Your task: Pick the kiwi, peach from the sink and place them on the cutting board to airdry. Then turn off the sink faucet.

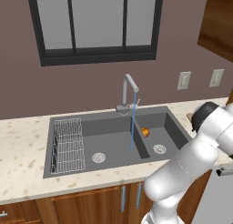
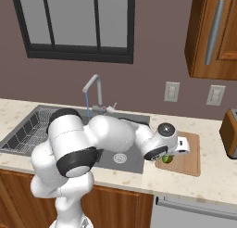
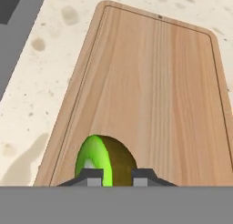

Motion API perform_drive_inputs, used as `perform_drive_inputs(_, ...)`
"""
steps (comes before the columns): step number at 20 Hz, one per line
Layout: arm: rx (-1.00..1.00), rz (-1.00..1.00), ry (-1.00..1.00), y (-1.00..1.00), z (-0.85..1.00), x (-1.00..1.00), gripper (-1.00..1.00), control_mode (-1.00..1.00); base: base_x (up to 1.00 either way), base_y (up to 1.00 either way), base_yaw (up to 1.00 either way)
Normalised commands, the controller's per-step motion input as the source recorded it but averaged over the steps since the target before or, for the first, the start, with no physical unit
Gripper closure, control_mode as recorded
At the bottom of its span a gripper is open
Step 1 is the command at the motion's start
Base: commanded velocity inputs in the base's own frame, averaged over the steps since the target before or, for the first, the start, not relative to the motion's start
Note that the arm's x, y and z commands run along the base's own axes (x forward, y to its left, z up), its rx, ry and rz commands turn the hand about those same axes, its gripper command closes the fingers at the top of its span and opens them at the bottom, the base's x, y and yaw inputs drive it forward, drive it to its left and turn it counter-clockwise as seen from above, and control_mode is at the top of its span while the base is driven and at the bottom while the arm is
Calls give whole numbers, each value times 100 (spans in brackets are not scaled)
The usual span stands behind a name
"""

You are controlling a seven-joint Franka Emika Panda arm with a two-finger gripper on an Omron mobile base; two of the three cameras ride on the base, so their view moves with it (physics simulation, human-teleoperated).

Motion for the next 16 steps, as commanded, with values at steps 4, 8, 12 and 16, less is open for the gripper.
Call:
perform_drive_inputs(4, 0, 2, 0, -18, -9, 12, 100, -100, 0, 0, 0)
perform_drive_inputs(8, 0, 2, 0, -13, -13, 16, 100, -100, 0, 0, 0)
perform_drive_inputs(12, 0, 2, 0, -7, -18, 18, 100, -100, 0, 0, 0)
perform_drive_inputs(16, 0, 1, 0, 0, -13, 14, -100, -100, 0, 0, 0)
